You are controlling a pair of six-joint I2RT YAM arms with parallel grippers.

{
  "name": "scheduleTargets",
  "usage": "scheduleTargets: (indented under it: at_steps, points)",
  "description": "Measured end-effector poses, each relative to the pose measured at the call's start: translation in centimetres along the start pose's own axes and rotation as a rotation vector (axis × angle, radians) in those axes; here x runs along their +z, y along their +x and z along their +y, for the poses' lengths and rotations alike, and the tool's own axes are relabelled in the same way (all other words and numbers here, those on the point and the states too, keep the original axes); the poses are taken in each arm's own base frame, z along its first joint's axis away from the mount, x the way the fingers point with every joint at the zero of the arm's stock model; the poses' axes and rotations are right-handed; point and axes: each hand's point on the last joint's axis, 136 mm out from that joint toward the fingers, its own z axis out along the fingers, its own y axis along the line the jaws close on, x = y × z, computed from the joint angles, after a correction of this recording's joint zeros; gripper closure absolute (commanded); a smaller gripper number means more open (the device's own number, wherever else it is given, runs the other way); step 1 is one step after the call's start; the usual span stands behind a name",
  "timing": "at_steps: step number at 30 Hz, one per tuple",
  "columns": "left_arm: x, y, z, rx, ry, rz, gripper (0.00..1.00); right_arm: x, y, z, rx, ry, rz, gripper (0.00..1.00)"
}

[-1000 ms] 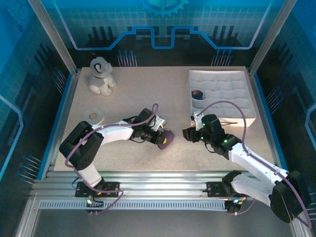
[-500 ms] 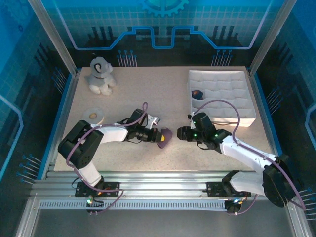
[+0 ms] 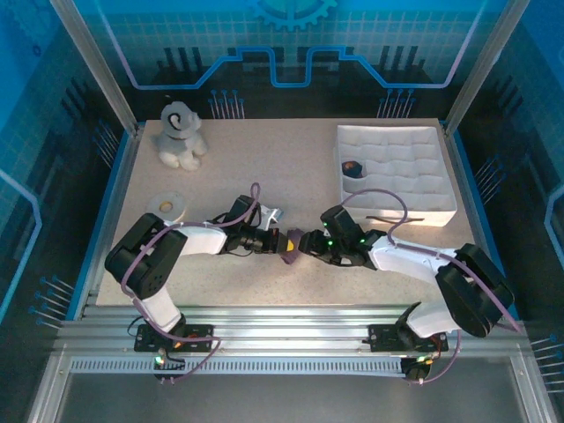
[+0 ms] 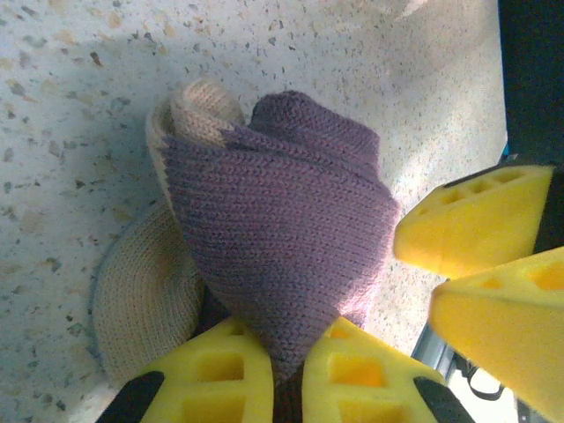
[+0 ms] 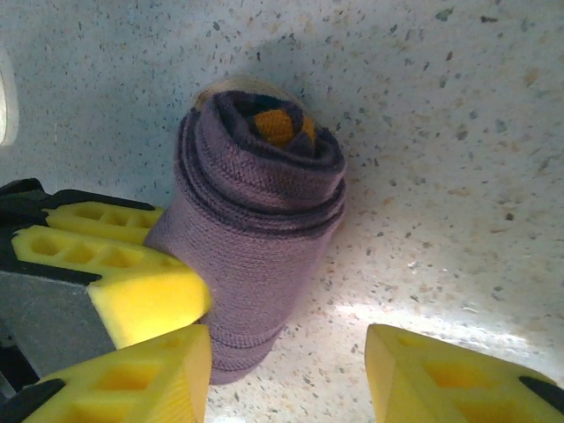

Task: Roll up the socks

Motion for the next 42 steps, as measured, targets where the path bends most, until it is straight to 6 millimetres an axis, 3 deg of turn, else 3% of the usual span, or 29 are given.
scheduleTargets:
  at_steps: [23,42]
  points:
    - [-0.1,0.1,0.3,-0.084,0.062,-0.075,1.0,2.5,-1.1,0.9,0.123,0.006,-0.033,0.55]
    - [-0.3,-0.4,1.7,-0.163,0.068,-0.111,1.0,5.0,-1.4,1.7,0.182,-0.006,-0.002,0.5]
